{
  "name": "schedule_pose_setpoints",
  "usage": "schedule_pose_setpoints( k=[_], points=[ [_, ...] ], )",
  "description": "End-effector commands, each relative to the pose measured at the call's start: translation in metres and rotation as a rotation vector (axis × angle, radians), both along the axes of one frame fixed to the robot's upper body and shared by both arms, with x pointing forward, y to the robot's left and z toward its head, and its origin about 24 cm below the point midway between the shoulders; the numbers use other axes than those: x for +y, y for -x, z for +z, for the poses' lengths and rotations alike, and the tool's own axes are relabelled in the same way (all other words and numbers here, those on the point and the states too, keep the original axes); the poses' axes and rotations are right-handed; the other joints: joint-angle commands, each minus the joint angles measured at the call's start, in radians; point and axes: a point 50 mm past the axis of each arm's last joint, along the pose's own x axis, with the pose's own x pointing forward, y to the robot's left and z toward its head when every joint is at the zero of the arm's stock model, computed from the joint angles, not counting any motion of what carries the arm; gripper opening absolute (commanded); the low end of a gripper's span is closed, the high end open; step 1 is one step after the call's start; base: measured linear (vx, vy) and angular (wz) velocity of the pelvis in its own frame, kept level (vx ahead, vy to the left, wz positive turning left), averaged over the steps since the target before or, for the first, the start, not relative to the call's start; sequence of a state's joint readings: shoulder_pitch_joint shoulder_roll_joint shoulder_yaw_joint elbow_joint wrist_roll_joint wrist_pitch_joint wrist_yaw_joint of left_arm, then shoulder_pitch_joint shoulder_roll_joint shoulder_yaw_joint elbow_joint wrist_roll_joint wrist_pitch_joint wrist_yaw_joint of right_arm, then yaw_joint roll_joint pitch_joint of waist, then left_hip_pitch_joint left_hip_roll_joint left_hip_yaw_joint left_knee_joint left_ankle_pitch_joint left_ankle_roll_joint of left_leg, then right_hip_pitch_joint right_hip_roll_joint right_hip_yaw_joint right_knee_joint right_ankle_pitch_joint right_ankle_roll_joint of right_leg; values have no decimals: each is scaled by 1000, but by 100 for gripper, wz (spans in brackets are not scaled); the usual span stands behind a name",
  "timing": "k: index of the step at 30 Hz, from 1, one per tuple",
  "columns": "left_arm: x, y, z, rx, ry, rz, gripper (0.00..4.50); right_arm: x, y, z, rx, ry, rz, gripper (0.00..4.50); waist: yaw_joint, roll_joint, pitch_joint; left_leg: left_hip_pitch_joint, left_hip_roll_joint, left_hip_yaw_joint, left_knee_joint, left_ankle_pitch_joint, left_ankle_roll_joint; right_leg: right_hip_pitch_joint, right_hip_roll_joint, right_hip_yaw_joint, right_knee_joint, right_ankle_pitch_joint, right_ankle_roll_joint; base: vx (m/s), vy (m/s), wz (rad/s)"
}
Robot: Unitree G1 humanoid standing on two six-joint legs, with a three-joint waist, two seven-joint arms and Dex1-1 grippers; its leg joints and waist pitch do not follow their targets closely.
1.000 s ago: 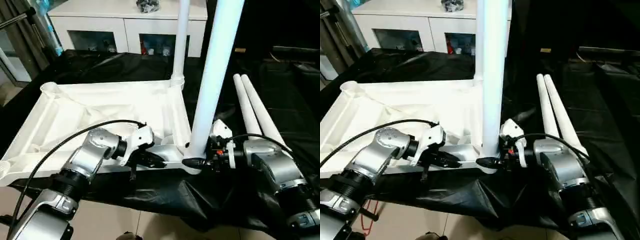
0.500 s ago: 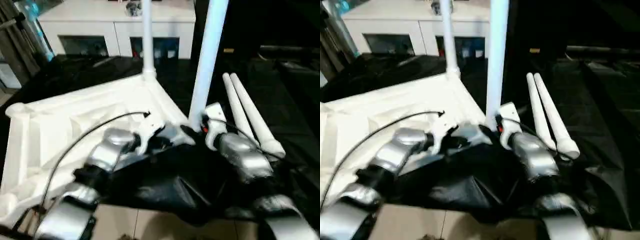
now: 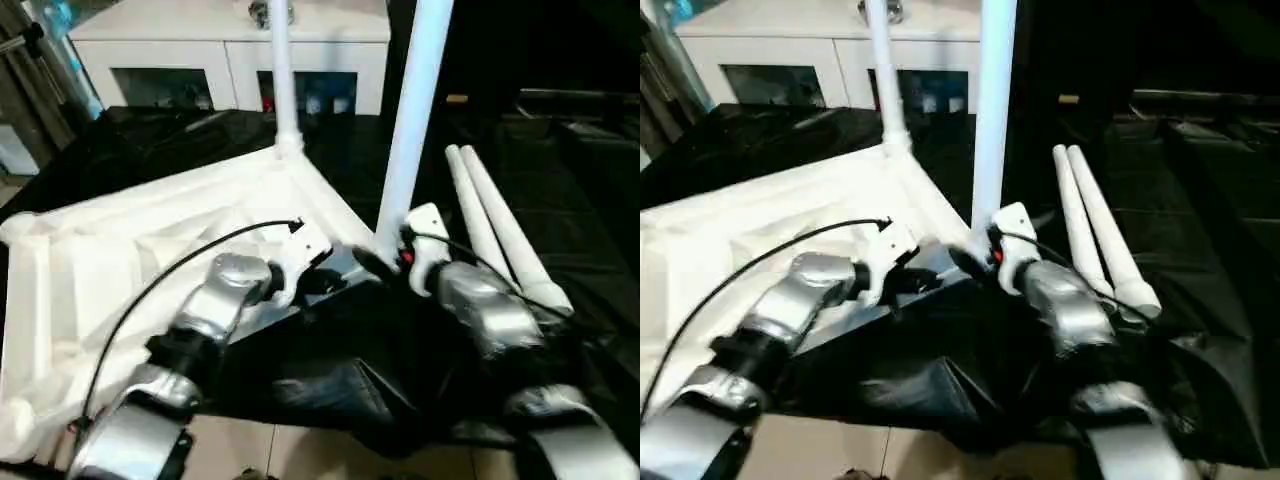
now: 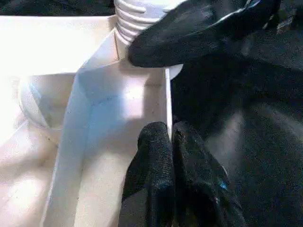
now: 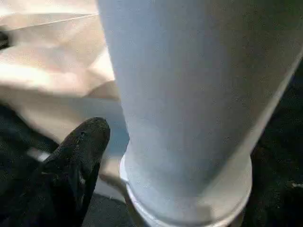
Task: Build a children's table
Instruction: Rotate leg to tighten
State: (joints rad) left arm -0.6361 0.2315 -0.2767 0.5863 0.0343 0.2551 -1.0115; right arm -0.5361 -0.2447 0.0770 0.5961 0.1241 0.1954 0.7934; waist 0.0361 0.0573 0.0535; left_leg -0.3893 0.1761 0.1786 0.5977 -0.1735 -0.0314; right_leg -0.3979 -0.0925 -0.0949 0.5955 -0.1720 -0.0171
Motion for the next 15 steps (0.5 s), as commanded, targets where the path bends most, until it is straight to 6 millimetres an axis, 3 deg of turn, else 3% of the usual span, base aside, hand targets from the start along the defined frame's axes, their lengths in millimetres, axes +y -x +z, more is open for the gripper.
schedule_pose_setpoints(
  k=[1, 4, 9, 15],
  points=[
    [-14, 7, 11, -30, 35, -144, 0, 15, 14, 3, 38, -42, 227, 406, 4, -9, -76, 15, 53, -13, -61, -169, 116, 55, -59, 48, -61, -123, -254, 0, 0, 0],
    [-8, 14, 13, -18, 49, -251, 0, 0, 22, 7, 55, -23, 316, 406, 13, -9, -73, 18, 56, -15, -65, -216, 95, 55, -62, 48, -69, -198, -241, 0, 0, 0],
    [-3, 20, 11, 17, 32, -308, 0, -10, 33, 8, 109, -14, 405, 406, 19, -9, -69, 21, 58, -15, -69, -241, 78, 51, -61, 51, -74, -251, -228, 0, 0, 0],
    [3, 25, 12, 43, 25, -362, 0, -15, 45, 6, 147, 29, 472, 355, 22, -8, -70, 21, 58, -17, -71, -240, 62, 50, -62, 52, -74, -258, -220, 0, 0, 0]
  ],
)
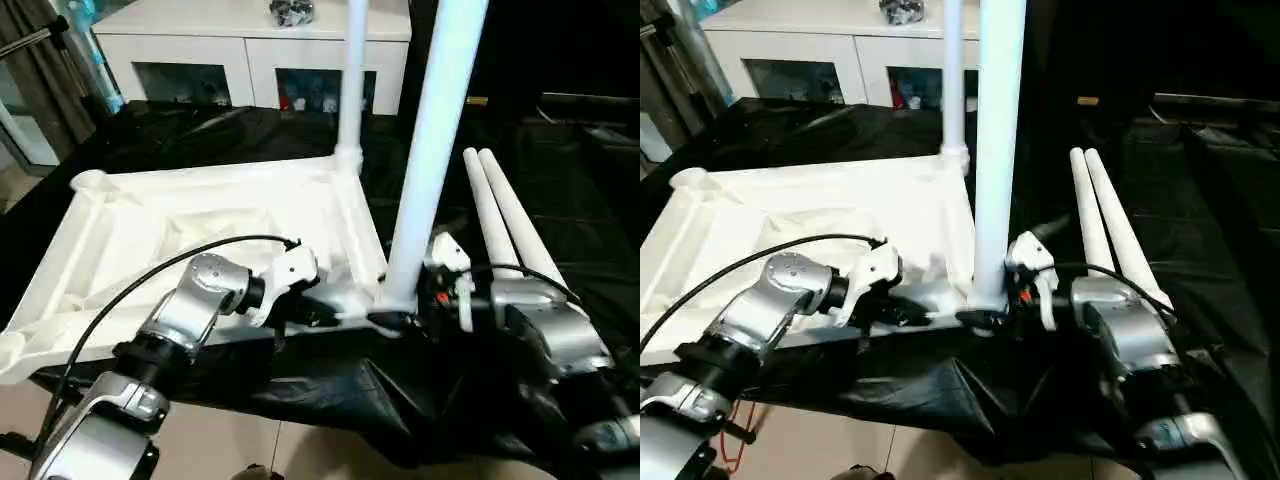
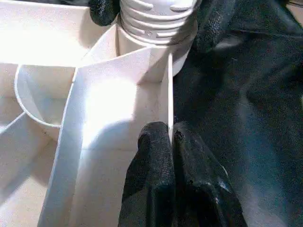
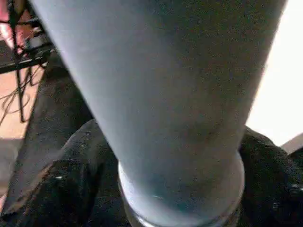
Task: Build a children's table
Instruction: Rotate leg to tighten
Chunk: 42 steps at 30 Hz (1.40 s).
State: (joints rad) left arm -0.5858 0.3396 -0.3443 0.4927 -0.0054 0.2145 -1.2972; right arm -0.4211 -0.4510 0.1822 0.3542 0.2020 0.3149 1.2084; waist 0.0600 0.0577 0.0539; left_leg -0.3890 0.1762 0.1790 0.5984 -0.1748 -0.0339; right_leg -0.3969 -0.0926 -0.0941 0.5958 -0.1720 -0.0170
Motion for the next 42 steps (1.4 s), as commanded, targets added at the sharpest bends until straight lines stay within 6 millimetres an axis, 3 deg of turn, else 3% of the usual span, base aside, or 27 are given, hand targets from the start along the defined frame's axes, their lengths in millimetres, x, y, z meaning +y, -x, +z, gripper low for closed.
schedule_pose_setpoints(
  k=[1, 7, 11, 12, 13, 14, 15, 16, 19, 23, 27, 29, 32, 37, 40, 42],
  points=[
    [-12, 3, 10, -31, 49, -79, 0, 10, 8, -4, 32, -1, 61, 348, -3, -9, -71, 20, 58, -18, -71, -233, 64, 49, -62, 51, -73, -248, -223, 0, 0, 0],
    [-12, 1, 10, -42, 49, -49, 0, 18, 9, -9, 34, -8, 28, 298, -2, -9, -71, 19, 57, -17, -69, -221, 68, 49, -63, 51, -72, -236, -227, 0, 0, 0],
    [-15, -3, 11, -55, 64, 0, 0, 23, 2, -15, -7, 14, -56, 282, -10, -13, -67, 21, 54, -19, -73, -265, 41, 46, -65, 50, -81, -329, -201, 0, 0, 0],
    [-16, -5, 11, -59, 70, 18, 0, 24, -1, -17, -18, 23, -95, 280, -12, -15, -66, 21, 53, -19, -73, -267, 38, 45, -65, 50, -83, -339, -197, 0, 0, 0],
    [-22, -14, 13, -104, 93, 121, 0, 26, -16, -27, -43, 73, -282, 279, -17, -15, -66, 21, 51, -20, -71, -273, 30, 43, -67, 50, -83, -358, -193, 0, 0, 0],
    [-22, -14, 13, -104, 93, 121, 0, 26, -16, -27, -43, 73, -282, 278, -29, -13, -61, 19, 48, -24, -75, -296, 12, 44, -65, 45, -87, -398, -186, 0, 0, 0],
    [-29, -22, 14, -122, 100, 213, 0, 30, -23, -34, -27, 86, -395, 278, -33, -21, -64, 20, 49, -26, -75, -303, 5, 45, -65, 44, -87, -408, -179, 0, 0, 0],
    [-30, -24, 15, -125, 100, 235, 0, 32, -24, -35, -27, 86, -416, 276, -39, -16, -62, 24, 48, -26, -74, -319, 2, 43, -66, 45, -93, -428, -171, 0, 0, 0],
    [-39, -32, 16, -147, 108, 355, 0, 38, -31, -41, -11, 98, -533, 275, -42, -16, -64, 29, 48, -24, -72, -331, 7, 37, -64, 47, -95, -418, -174, 0, 0, 0],
    [-55, -35, 16, -151, 124, 453, 0, 52, -42, -43, -13, 94, -661, 274, -45, -19, -66, 26, 45, -21, -71, -315, 18, 38, -64, 47, -94, -389, -183, 0, 0, 0],
    [-60, -32, 15, -150, 134, 436, 0, 65, -45, -39, -39, 60, -621, 274, -46, -18, -69, 18, 46, -22, -71, -284, 38, 45, -64, 47, -88, -334, -191, 0, 0, 0],
    [-59, -31, 14, -152, 134, 425, 0, 67, -44, -37, -41, 41, -602, 330, -45, -20, -70, 17, 46, -19, -69, -263, 53, 47, -65, 48, -84, -303, -201, 0, 0, 0],
    [-56, -26, 14, -156, 149, 364, 0, 67, -44, -31, -40, -13, -553, 352, -44, -20, -71, 14, 49, -20, -69, -248, 67, 49, -65, 48, -80, -282, -206, 0, 0, 0],
    [-48, -13, 16, -127, 178, 216, 0, 56, -34, -20, -67, -40, -343, 383, -42, -18, -77, 11, 49, -17, -62, -174, 110, 55, -63, 48, -67, -164, -240, 0, 0, 0],
    [-42, -10, 15, -112, 163, 176, 0, 47, -24, -16, -61, -45, -209, 383, -32, -18, -74, 13, 52, -14, -62, -170, 125, 54, -58, 48, -66, -149, -244, 0, 0, 0],
    [-39, -9, 15, -117, 158, 156, 0, 42, -20, -14, -61, -40, -168, 383, -25, -12, -75, 15, 54, -14, -62, -172, 120, 51, -60, 49, -64, -156, -248, 0, 0, 0]
  ],
)
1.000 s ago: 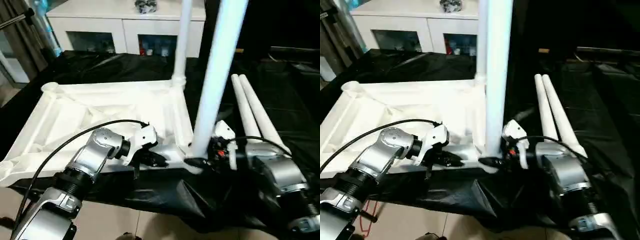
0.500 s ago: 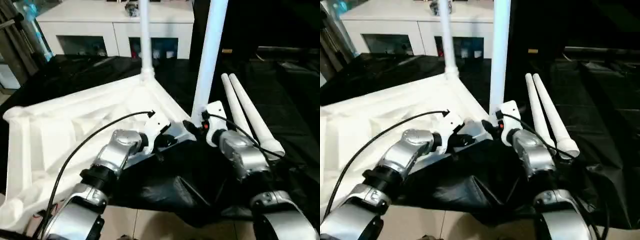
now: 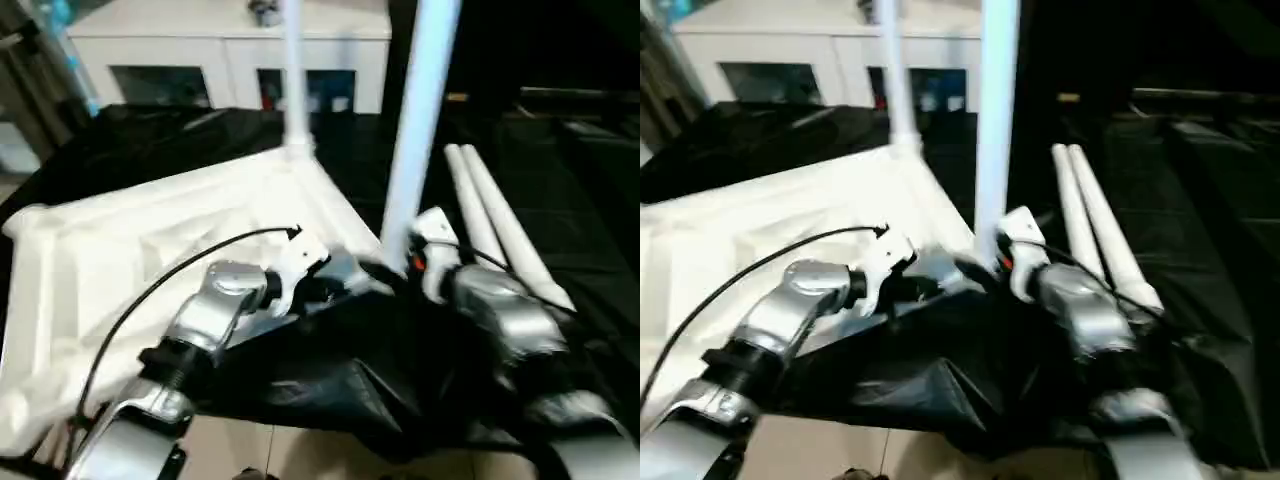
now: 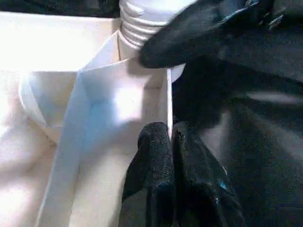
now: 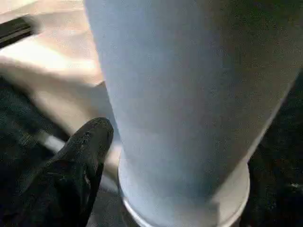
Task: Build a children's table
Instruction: Rotate leg to tighten
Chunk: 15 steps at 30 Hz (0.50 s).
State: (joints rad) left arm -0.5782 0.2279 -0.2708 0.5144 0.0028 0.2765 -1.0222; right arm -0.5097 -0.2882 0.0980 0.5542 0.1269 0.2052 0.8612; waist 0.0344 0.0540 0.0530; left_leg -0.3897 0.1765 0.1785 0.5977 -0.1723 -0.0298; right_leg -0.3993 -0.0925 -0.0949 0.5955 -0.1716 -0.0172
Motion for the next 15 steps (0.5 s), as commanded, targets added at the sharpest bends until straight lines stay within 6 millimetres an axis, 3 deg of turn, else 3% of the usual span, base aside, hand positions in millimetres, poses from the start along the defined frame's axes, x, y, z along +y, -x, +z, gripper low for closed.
schedule_pose_setpoints(
  k=[1, 4, 8, 15],
  points=[
    [-18, 4, 20, -77, 73, -157, 0, 17, 18, -1, 52, -16, 244, 383, 6, -9, -72, 19, 54, -14, -63, -197, 106, 54, -58, 48, -70, -185, -241, 0, 0, 0],
    [-9, 9, 20, -58, 50, -226, 0, 4, 29, 5, 88, -11, 348, 383, 16, -9, -69, 22, 58, -15, -68, -244, 85, 53, -60, 50, -76, -248, -222, 0, 0, 0],
    [-4, 11, 20, -42, 40, -268, 0, -2, 37, 5, 146, -10, 411, 383, 22, -9, -68, 22, 57, -15, -69, -249, 72, 50, -62, 52, -76, -269, -220, 0, 0, 0],
    [1, 15, 21, -23, 35, -322, 0, 1, 45, 5, 176, -7, 472, 325, 23, -12, -70, 19, 56, -16, -69, -224, 67, 51, -62, 52, -73, -253, -219, 0, 0, 0]
  ],
)
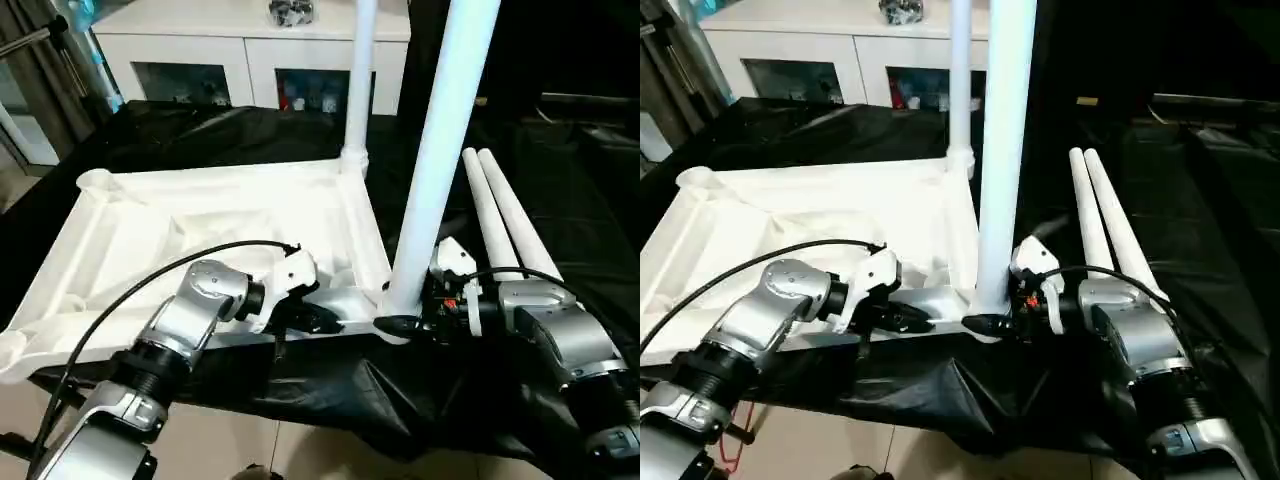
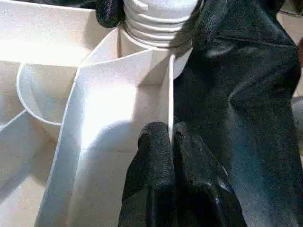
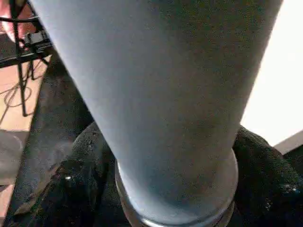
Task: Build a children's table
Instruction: Rotate leg to tighten
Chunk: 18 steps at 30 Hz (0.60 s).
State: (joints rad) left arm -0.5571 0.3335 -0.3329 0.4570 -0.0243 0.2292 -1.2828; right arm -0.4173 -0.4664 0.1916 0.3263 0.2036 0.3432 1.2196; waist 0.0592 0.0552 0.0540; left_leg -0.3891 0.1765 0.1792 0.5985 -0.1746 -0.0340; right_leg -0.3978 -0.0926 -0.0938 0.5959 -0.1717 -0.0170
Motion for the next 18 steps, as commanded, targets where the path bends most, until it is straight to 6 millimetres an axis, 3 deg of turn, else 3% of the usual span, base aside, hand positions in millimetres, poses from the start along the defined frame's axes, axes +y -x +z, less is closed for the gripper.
schedule_pose_setpoints(
  k=[1, 6, 9, 13, 18],
  points=[
    [-15, -1, 17, -64, 75, -60, 0, 19, 12, -7, 57, -27, 111, 314, -1, -12, -72, 19, 57, -17, -69, -212, 72, 49, -62, 51, -71, -242, -221, 0, 0, 0],
    [-16, -2, 15, -67, 73, -35, 0, 26, 12, -11, 56, -29, 84, 281, 0, -13, -72, 19, 56, -16, -67, -209, 73, 49, -63, 51, -71, -233, -226, 0, 0, 0],
    [-19, -9, 16, -88, 81, 47, 0, 31, -1, -19, 15, -21, -82, 276, -7, -13, -69, 20, 53, -17, -69, -235, 53, 45, -64, 50, -76, -289, -212, 0, 0, 0],
    [-26, -27, 15, -125, 57, 239, 0, 40, -22, -31, -12, 15, -361, 275, -35, -14, -63, 25, 48, -24, -74, -310, 7, 43, -64, 46, -90, -412, -176, 0, 0, 0],
    [-35, -39, 16, -148, 47, 385, 0, 54, -31, -38, 0, 9, -516, 274, -37, -15, -63, 30, 45, -23, -72, -331, 7, 38, -64, 46, -100, -436, -162, 0, 0, 0]
  ],
)
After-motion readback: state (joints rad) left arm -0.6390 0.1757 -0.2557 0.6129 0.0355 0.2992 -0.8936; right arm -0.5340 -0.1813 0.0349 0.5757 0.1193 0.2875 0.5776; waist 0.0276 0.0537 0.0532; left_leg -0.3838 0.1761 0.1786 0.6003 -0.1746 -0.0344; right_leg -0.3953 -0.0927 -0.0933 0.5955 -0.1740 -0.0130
